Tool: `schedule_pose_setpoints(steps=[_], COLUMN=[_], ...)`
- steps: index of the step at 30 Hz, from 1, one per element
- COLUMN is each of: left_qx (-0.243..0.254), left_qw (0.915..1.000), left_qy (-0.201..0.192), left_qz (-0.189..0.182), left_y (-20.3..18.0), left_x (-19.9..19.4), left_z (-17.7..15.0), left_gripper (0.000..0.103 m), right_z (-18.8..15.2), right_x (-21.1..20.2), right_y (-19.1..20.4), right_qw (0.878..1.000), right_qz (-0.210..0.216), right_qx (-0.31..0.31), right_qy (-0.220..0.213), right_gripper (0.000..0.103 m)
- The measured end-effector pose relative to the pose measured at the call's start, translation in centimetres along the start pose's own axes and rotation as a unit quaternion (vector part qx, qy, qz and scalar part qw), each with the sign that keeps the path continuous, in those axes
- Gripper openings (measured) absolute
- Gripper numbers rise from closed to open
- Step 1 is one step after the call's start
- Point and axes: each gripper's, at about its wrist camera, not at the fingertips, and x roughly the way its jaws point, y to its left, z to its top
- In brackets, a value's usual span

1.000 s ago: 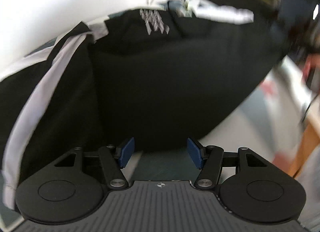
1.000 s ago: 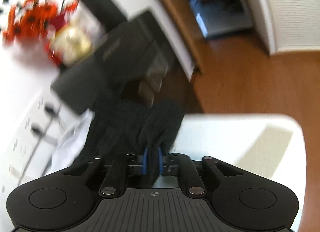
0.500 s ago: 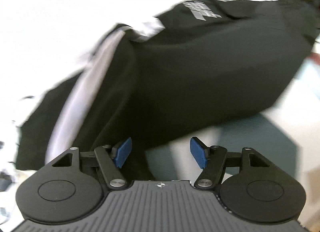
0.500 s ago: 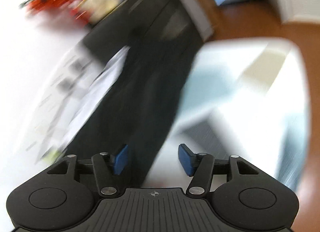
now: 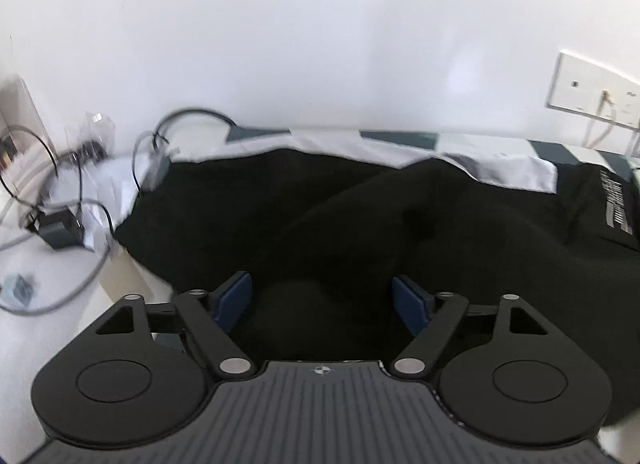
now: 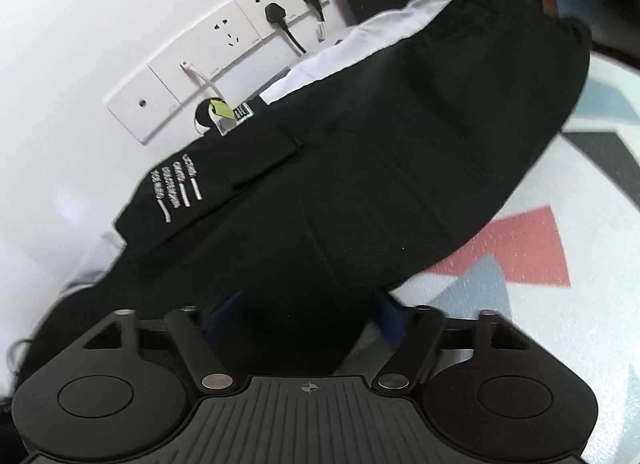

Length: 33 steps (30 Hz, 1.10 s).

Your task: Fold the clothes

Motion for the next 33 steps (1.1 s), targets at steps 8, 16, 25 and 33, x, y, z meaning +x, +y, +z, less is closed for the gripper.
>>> schedule_pose_setpoints(steps=[8,16,25,33], left_qx=[-0.166,-0.228,-0.211,-0.293], left_qw=[0.9827,0.9730,0.9768,0.9430], left_qy=[0.054,0.039,0.037,0.103], left_qz=[-0.062,-0.006,0.004,-0.118], left_y=[4.6,9.6,7.8,6.0], left_x=[-1.0,-0.6,0.2,-0.7], left_z=[-0.8,-2.1,-3.6,-7.5], left_gripper=[0.079,0.079,0.086,0.087], right_z=[1.3,1.6,1.7,-4.5], right_x=[0.3,-2.9,-5.8,-2.9], right_y=[-6.0,-10.6,-10.8,2.2], right_qw=[0.990,0.983,0.980,0.997], right_qz=[0.061,-0.015,-0.005,0.011], right_qx=[0.125,0.174,0.193,-0.075], right_qy=[0.017,-0.047,-0.051,0.020], right_gripper=[0.004,0.000,0.029,0.066])
